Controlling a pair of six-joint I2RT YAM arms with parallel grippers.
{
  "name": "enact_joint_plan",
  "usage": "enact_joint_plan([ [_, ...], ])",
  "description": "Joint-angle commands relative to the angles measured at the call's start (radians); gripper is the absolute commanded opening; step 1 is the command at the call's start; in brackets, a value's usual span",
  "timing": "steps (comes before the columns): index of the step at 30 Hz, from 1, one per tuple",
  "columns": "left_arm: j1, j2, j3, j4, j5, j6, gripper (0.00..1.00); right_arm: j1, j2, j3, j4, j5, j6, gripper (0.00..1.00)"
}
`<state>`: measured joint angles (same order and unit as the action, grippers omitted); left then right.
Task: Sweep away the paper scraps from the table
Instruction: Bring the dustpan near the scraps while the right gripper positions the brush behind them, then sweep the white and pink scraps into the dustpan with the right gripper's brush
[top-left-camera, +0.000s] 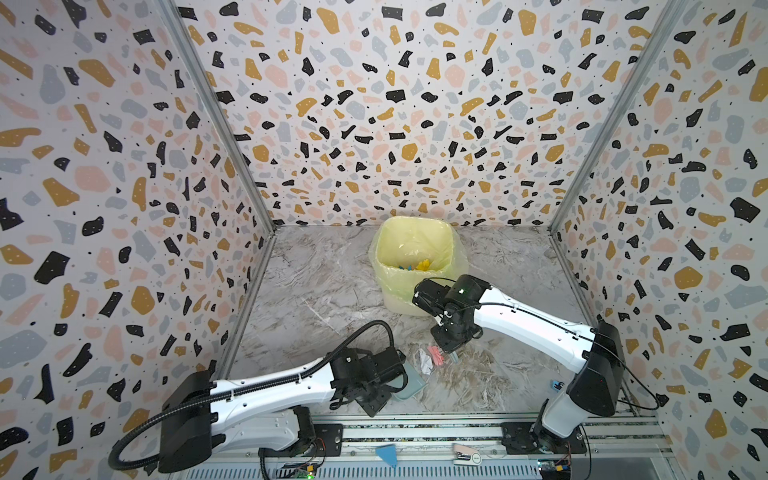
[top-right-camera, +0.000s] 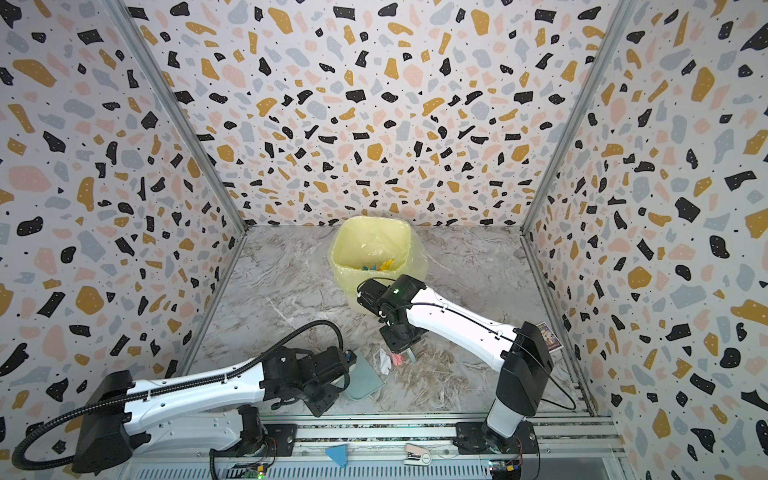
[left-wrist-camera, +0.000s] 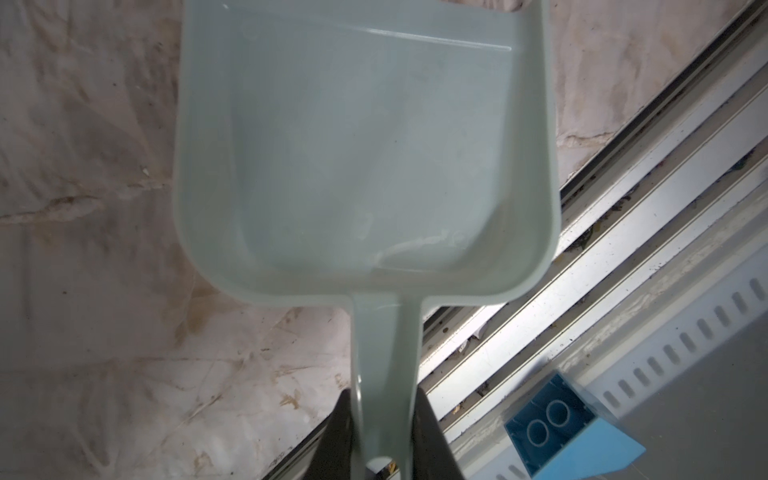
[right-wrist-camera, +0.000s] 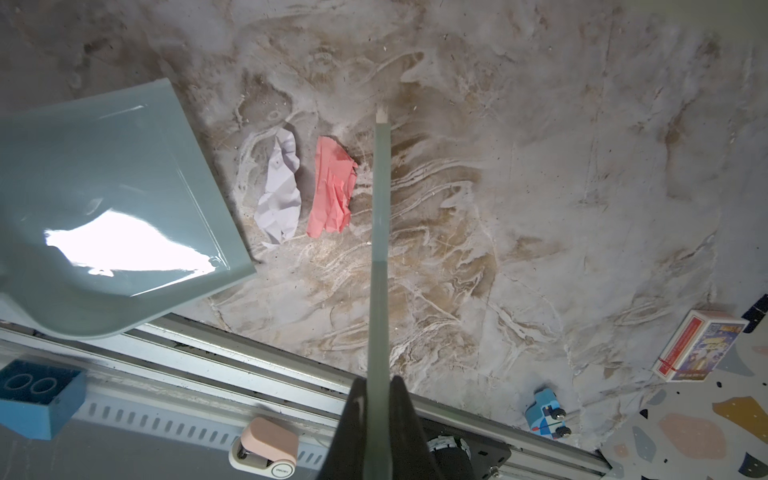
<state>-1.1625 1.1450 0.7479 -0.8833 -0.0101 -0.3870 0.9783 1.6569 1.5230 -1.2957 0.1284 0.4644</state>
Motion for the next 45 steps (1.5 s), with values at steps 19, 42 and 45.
enact_joint_plan([
  [19,-0.006,0.062,-0.009,0.039,0.027,0.039,0.08,0.022,0.04,0.036,-0.021,-0.026,-0.036,0.0],
  [42,-0.006,0.074,-0.013,0.043,0.032,0.042,0.08,0.163,0.063,0.125,0.066,-0.271,0.015,0.0],
  [45,-0.006,0.073,-0.013,0.043,0.032,0.042,0.08,0.179,0.06,0.147,0.044,-0.275,0.021,0.0],
])
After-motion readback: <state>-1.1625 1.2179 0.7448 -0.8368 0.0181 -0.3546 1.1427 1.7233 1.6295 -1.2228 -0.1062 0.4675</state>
